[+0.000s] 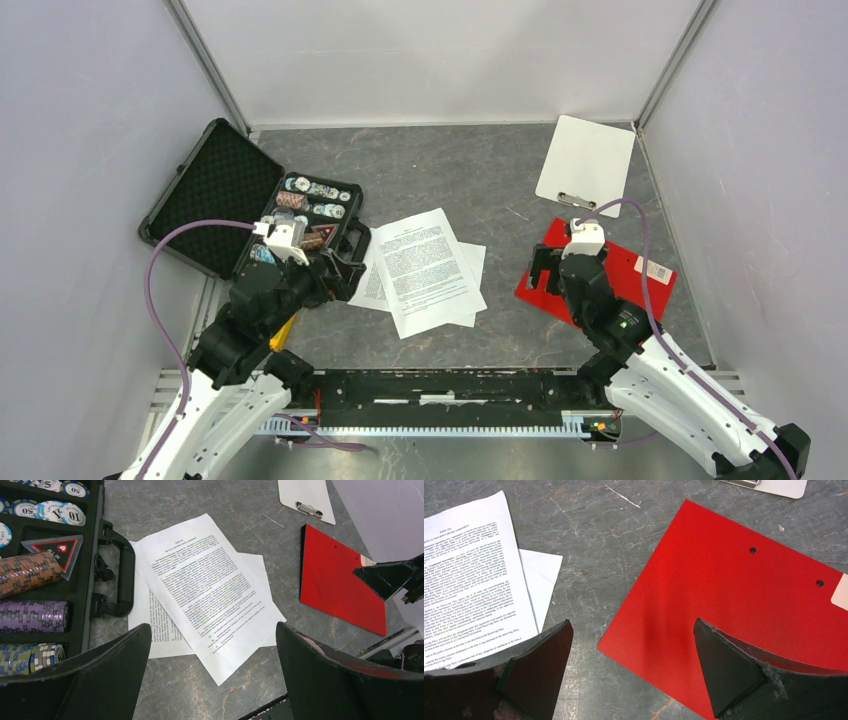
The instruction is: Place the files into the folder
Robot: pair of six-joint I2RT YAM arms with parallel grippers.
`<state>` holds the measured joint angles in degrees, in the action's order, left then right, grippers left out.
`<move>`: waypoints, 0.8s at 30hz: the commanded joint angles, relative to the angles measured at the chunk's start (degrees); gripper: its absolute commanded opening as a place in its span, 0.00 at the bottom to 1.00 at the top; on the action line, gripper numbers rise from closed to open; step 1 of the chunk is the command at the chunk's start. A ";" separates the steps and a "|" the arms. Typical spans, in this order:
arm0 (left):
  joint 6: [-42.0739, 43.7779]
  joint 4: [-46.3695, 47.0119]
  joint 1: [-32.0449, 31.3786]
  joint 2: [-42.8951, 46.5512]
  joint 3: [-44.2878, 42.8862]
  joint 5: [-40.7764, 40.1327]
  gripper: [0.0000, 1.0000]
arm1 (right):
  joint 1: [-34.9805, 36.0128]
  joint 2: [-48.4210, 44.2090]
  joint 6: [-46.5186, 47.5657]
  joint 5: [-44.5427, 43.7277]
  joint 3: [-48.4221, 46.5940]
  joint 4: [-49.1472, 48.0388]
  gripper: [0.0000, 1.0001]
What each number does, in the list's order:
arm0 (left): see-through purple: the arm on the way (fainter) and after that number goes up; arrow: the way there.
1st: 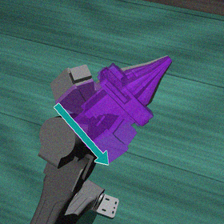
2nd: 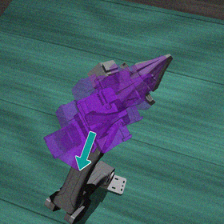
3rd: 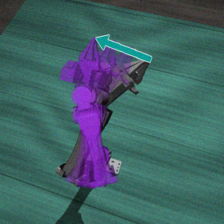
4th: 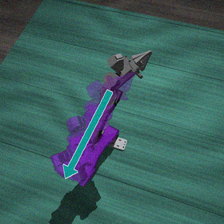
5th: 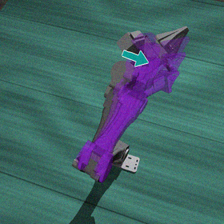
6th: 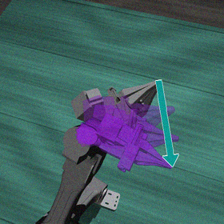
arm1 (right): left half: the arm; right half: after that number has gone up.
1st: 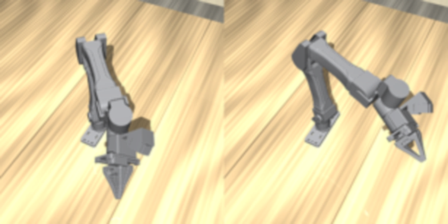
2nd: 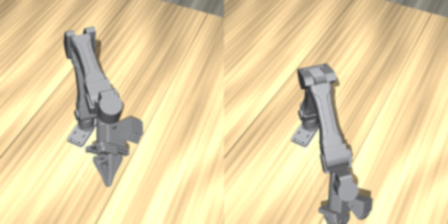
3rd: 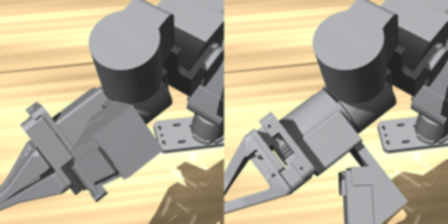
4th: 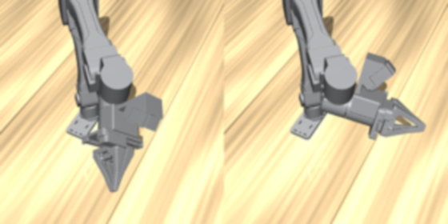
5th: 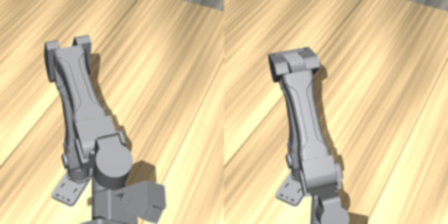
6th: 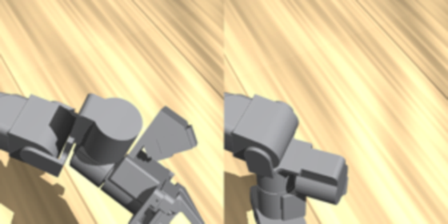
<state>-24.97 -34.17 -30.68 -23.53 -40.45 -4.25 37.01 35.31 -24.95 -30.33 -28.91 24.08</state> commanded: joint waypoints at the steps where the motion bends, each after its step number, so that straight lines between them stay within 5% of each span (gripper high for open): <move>1: 2.91 1.22 -0.09 -0.44 -1.48 0.26 1.00 | 0.25 0.06 -2.82 -1.91 -1.80 -0.71 0.98; 9: 2.91 0.89 -0.09 -1.19 -1.44 0.14 1.00 | 0.25 4.47 -13.48 -9.03 -1.48 2.89 0.98; 15: 2.67 0.16 -0.09 -2.51 -1.59 0.06 1.00 | -2.23 16.54 -14.81 -16.92 -6.44 7.72 0.98; 24: 2.66 -0.02 -0.09 -4.41 -1.83 0.48 1.00 | -17.90 30.65 -3.50 0.96 -14.19 -3.14 0.99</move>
<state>-24.97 -34.35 -30.68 -27.24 -40.45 -4.21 23.94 61.58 -32.18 -36.34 -37.12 27.38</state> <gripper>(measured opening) 0.996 0.988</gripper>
